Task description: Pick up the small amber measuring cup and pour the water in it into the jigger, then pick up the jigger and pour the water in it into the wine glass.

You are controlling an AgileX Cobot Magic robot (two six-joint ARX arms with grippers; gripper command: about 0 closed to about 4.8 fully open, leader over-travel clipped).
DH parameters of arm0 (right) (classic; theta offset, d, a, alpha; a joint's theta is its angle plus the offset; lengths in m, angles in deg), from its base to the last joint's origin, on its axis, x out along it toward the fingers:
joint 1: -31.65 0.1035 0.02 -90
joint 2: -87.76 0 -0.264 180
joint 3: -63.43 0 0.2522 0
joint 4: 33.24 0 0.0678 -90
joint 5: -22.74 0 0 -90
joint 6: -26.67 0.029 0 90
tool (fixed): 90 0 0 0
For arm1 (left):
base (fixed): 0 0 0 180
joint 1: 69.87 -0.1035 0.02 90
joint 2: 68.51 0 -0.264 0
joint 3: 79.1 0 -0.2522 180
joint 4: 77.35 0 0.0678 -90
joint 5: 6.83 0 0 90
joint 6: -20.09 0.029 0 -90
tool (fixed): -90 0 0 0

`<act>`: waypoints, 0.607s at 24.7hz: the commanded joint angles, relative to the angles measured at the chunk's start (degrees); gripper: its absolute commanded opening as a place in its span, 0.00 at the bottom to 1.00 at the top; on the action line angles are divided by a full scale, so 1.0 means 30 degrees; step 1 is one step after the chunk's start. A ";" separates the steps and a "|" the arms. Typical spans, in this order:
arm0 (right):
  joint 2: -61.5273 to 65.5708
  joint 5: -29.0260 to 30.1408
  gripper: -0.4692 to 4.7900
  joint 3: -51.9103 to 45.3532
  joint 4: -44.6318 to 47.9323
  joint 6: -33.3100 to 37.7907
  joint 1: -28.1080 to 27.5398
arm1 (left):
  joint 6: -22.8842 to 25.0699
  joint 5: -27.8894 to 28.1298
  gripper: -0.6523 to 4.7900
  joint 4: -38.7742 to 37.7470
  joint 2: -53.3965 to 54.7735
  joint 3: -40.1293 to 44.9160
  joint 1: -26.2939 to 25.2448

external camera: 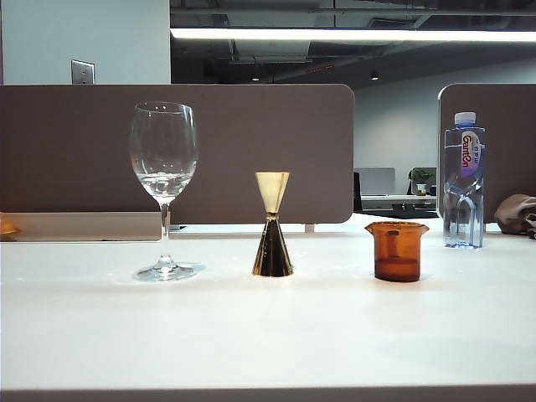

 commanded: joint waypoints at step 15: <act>0.0000 0.0044 0.09 -0.0138 0.0044 -0.0022 0.0015 | -0.1829 -0.7424 0.12 -2.1799 1.3129 -3.1088 0.5085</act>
